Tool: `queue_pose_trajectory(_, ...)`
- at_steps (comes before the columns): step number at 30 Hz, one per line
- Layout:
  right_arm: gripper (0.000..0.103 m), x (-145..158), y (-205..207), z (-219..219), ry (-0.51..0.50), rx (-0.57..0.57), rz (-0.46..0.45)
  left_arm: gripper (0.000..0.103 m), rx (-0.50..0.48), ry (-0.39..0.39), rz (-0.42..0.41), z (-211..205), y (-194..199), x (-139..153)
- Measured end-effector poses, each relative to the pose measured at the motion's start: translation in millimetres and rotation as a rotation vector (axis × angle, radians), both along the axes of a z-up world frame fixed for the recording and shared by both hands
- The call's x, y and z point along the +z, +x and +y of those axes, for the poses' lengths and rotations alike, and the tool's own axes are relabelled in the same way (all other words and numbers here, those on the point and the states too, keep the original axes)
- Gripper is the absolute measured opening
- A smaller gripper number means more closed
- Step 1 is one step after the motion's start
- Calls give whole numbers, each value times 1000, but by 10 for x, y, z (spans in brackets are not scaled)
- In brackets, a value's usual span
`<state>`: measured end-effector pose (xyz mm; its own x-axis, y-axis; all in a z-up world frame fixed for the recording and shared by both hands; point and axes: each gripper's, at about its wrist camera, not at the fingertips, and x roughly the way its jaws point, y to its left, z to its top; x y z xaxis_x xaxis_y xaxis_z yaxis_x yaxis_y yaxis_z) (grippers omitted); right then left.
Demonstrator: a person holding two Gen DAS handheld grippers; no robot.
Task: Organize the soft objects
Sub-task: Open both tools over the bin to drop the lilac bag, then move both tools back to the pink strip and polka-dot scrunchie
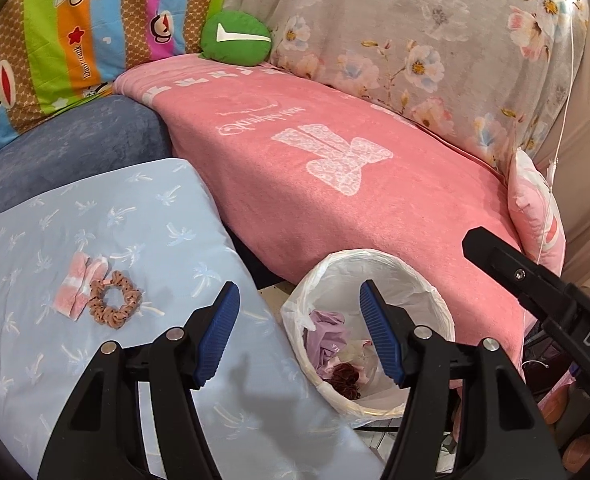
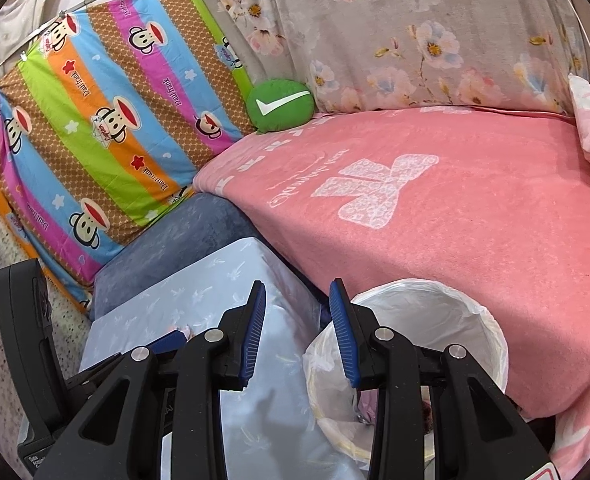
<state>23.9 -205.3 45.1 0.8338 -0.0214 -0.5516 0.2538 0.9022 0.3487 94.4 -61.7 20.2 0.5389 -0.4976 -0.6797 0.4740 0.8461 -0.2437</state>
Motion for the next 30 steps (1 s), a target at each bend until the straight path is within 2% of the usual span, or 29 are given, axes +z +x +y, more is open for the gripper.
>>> queue_pose_trajectory(20,34,-179,433,782,-31,139,67,61,143,-6,39,700,218,-181)
queue_pose_trajectory(30,35,-352,725,1242,-47,215,118,63,233,-7,80,1196,388,-355)
